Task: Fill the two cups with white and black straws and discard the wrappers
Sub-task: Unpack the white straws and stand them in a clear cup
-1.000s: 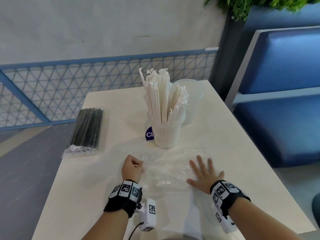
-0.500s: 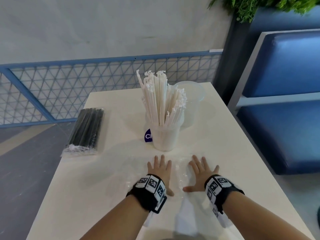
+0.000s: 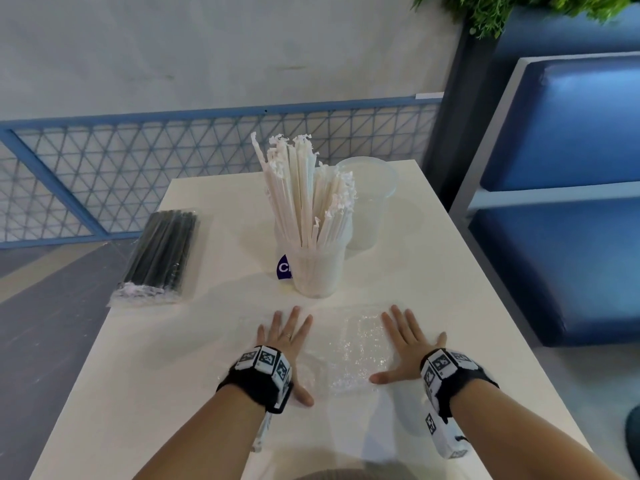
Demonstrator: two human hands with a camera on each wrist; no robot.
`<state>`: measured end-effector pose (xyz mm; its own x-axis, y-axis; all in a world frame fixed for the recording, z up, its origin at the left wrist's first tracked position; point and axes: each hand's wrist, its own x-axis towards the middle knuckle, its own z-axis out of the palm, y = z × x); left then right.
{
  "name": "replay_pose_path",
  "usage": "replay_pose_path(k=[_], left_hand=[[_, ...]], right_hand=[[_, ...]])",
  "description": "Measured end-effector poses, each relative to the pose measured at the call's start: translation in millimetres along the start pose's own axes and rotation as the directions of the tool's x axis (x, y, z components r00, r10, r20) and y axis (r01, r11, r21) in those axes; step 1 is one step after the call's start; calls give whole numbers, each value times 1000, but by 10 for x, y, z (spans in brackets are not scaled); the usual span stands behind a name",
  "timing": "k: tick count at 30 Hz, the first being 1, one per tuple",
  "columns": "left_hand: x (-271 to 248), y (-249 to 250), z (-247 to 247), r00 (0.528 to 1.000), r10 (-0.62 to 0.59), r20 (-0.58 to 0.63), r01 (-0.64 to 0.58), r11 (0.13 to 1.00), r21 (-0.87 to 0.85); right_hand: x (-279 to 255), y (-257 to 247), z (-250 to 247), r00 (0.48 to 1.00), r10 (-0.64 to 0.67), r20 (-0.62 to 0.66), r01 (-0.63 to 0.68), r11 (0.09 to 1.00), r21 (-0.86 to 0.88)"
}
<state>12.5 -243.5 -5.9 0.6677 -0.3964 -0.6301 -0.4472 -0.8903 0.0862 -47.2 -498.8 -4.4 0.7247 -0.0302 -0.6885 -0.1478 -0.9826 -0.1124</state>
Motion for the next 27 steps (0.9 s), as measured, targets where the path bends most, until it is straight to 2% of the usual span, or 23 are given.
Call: replay_pose_path(k=[3,5,7,9,11,13,15,16,20,23,27], left_hand=[[-97,49,-151,1000,5,-18,-5,1000,-16],[-220,33,-347,996,-14,-92,-1,987,-161],[-343,-57,-592,969,-101,-225,24,947,-322],[-413,-206,-858,902,-216,-374,19,886,-464],[-436,-357,-1137,859,-246,-449,-51,832,-553],[-411,-490,-1396,870,-205,-448,-113,802,-587],[-370,-589,-1636,906,-135,-401,-146,789,-597],[-329,-631,-1736,919,-104,-381,-157,789,-594],[-124,-719,-2012,937,8,-349,-234,755,-612],[12,-708,-2086,944,69,-323,-267,735,-623],[138,-637,-2125,957,167,-236,-283,698,-658]], right_hand=[[-50,-67,-40,999,-18,-48,14,997,-75],[-154,-174,-156,989,-53,-138,38,993,-114],[-293,-329,-332,953,-79,-291,66,996,-55],[-401,-487,-582,881,-71,-467,128,988,92],[-473,-627,-889,792,-61,-607,271,927,260],[-494,-725,-1168,691,-48,-721,421,838,348],[-465,-809,-1403,645,-41,-763,504,773,385],[-423,-844,-1494,647,-48,-761,525,752,399],[-192,-954,-1673,710,-83,-700,575,642,507],[-57,-995,-1675,765,-76,-639,552,589,590],[68,-996,-1678,704,-68,-707,613,560,557]])
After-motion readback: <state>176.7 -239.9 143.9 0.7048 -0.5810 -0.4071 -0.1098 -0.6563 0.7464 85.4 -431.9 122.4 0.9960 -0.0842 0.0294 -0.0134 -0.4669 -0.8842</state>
